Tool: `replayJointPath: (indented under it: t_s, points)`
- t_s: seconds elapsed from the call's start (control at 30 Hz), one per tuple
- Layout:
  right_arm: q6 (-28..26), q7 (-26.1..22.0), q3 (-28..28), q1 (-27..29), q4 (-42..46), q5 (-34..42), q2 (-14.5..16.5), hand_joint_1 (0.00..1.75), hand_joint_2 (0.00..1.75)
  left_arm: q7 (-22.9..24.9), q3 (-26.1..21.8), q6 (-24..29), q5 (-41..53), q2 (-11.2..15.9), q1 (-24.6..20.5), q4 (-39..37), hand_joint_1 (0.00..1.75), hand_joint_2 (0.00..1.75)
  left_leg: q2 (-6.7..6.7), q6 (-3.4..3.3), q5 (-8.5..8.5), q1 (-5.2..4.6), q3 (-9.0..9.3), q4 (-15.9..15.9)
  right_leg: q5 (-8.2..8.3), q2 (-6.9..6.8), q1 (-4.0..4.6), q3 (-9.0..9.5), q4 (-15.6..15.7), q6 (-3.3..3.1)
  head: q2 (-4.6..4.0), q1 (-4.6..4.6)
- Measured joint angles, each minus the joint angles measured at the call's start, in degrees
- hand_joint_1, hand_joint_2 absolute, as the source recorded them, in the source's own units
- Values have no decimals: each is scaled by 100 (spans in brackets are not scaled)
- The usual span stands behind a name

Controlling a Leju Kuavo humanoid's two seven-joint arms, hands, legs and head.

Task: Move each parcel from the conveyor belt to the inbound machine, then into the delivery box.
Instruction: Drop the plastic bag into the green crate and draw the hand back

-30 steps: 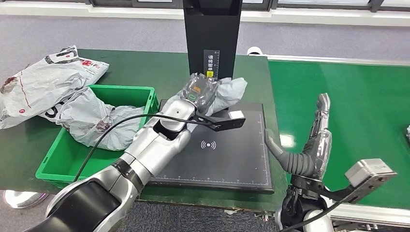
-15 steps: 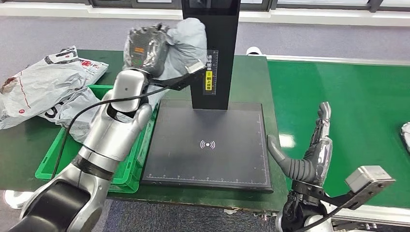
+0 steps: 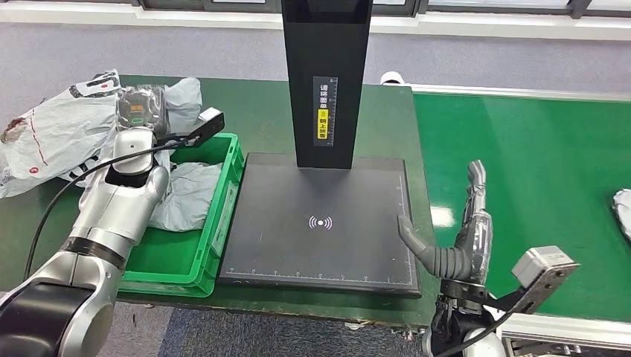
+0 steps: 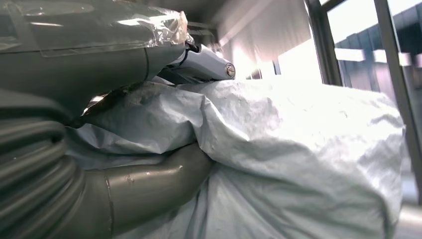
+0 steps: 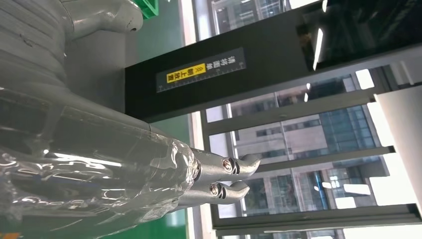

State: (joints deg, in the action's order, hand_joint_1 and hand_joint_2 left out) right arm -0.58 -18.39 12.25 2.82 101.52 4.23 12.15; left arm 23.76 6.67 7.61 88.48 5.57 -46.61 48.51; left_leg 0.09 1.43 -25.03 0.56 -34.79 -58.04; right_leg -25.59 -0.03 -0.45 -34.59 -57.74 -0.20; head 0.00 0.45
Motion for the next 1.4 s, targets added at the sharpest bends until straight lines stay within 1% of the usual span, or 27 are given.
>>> replayJointPath:
  t_s: [0.07, 0.17, 0.2, 0.27, 0.3, 0.33, 0.37, 0.43, 0.5, 0.67, 0.77, 0.83, 0.93, 1.0, 1.07, 1.1, 1.13, 1.17, 1.2, 1.23, 1.27, 1.3, 1.33, 1.37, 1.4]
  points:
    - [23, -3, -9, -1, -38, -4, -5, 0, 175, -5, -2, -188, 1, 31, 42, -217, 175, 175, -1, -1, -1, 0, -1, 0, 0, -1, -3, 0, 0, 0, 0, 1]
    - [49, -6, -36, 0, -80, -12, -13, 0, 175, -64, -2, -432, 3, 39, 91, -420, 167, 175, -1, 0, -3, -1, 0, 0, 0, 1, -6, 0, 2, 1, 0, -1]
    - [54, -6, -46, 4, -88, -13, -17, 0, 175, -93, -2, -481, 4, 38, 108, -457, 147, 175, 0, 0, -4, -2, 1, -1, 0, 2, -6, -1, 2, 1, 0, -1]
    - [61, -6, -71, 21, -97, -10, -26, 0, 175, -185, -2, -574, 4, 27, 146, -488, 79, 175, 1, 1, -4, -3, 3, -1, 0, 2, -5, -1, 2, 1, 0, -1]
    - [64, -6, -87, 37, -98, -9, -31, 0, 175, -244, -2, -624, 4, 15, 169, -482, 43, 175, 0, 1, -4, -3, 3, -1, 0, 1, -4, 0, 3, 1, 0, -1]
    - [66, -7, -102, 58, -98, -8, -37, 0, 175, -309, -2, -678, 3, -1, 197, -462, 21, 175, -1, 2, -3, -3, 3, -2, 0, 1, -3, 0, 3, 1, 0, -1]
    - [66, -7, -116, 82, -98, -8, -43, 0, 175, -376, -2, -731, -2, -22, 229, -426, 13, 175, -1, 2, -3, -3, 3, -2, 0, 0, -2, 1, 2, 1, 0, -1]
    - [64, -9, -132, 130, -98, -9, -55, 0, 175, -465, -2, -808, -12, -65, 301, -333, 1, 87, -1, 2, -3, -2, 4, -1, 1, 0, 0, 1, 2, 0, 0, -1]
    - [53, -12, -139, 164, -98, -8, -68, 0, 175, -479, -2, -842, -13, -99, 387, -201, 0, 0, 4, 3, -4, -2, 4, -1, 2, 4, 1, -1, 2, -2, 0, -1]
    - [-36, -8, -144, 220, -98, 4, -98, 0, 175, -260, -3, -827, -7, -125, 784, 515, 0, 0, 8, 5, -5, -2, 4, -1, 1, 9, 2, -3, 2, -5, 0, -1]
    - [-117, -4, -150, 251, -97, 15, -114, 0, 175, -208, -20, -686, -59, -151, 1059, 1063, 0, 0, 7, 7, -7, -2, 4, -1, -2, 9, 1, -3, 2, -6, 0, -1]
    - [-187, -5, -166, 307, -93, 17, -126, 0, 175, -230, -43, -378, -248, -191, 1214, 1426, 0, 0, 6, 9, -9, -2, 3, -1, -3, 8, 1, -3, 2, -5, 0, 0]
    - [-292, -10, -202, 428, -69, 21, -145, 0, 175, -320, -115, 346, -767, -274, 1375, 1976, 0, 0, 5, 8, -11, -2, 1, -1, -4, 7, 0, -3, 2, -5, 0, 1]
    - [-341, -24, -209, 485, -58, 37, -163, 0, 175, -466, -157, 796, -1175, -311, 1457, 2310, 0, 0, 7, 7, -14, -2, 2, -1, -4, 8, -1, -3, 2, -5, 0, 1]
    - [-384, -55, -209, 529, -56, 71, -186, 0, 175, -847, -218, 1484, -1789, -350, 1600, 2693, 0, 0, 11, 8, -15, -2, 2, -1, -4, 10, 0, -3, 2, -6, 0, 1]
    - [-398, -77, -209, 543, -56, 95, -196, 0, 175, -1216, -276, 1938, -2198, -394, 1708, 2950, 0, 0, 13, 9, -15, -2, 2, 0, -4, 11, 1, -4, 2, -6, 0, 1]
    - [-404, -98, -209, 549, -57, 115, -206, 0, 175, -1725, -358, 2382, -2653, -460, 1827, 3244, 0, 0, 13, 9, -16, -2, 2, 0, -5, 12, 1, -4, 2, -7, 0, 0]
    - [-406, -118, -209, 547, -61, 135, -215, 0, 175, -2333, -460, 2757, -3155, -554, 1953, 3560, 0, 0, 13, 9, -16, -2, 3, 0, -7, 12, 1, -3, 2, -8, 0, -1]
    - [-406, -134, -209, 537, -70, 157, -223, 0, 175, -2985, -575, 3027, -3709, -662, 2086, 3883, 0, 0, 12, 9, -18, -2, 3, 0, -10, 12, 1, -2, 2, -9, 0, -1]
    - [-406, -147, -209, 520, -87, 172, -231, 0, 175, -3594, -685, 3169, -4295, -778, 2222, 4186, 0, 44, 11, 8, -19, -2, 4, 0, -13, 11, 1, 0, 2, -9, 0, -1]
    - [-406, -162, -209, 499, -110, 186, -240, 0, 175, -4100, -767, 3218, -4917, -878, 2364, 4463, 0, 87, 9, 7, -21, -2, 4, 0, -16, 9, 1, 1, 2, -9, 0, -1]
    - [-406, -178, -209, 477, -136, 195, -251, 0, 175, -4480, -816, 3214, -5559, -956, 2509, 4708, 0, 131, 9, 7, -23, -2, 5, 0, -18, 9, 1, 2, 2, -9, 0, -1]
    - [-407, -195, -209, 458, -162, 195, -263, 0, 175, -4721, -833, 3174, -6171, -1011, 2646, 4914, 0, 175, 10, 7, -24, -2, 6, 0, -19, 9, 1, 1, 2, -10, 0, -1]
    - [-420, -200, -209, 446, -182, 173, -277, 0, 175, -4829, -815, 3076, -6747, -1037, 2767, 5084, 0, 175, 11, 8, -26, -2, 7, 0, -21, 9, 1, 0, 3, -11, 0, -1]
    - [-446, -174, -215, 439, -200, 105, -295, 0, 175, -4808, -780, 2869, -7269, -1052, 2864, 5204, 0, 175, 11, 9, -28, -2, 9, 0, -24, 9, 1, -1, 3, -10, 0, -1]
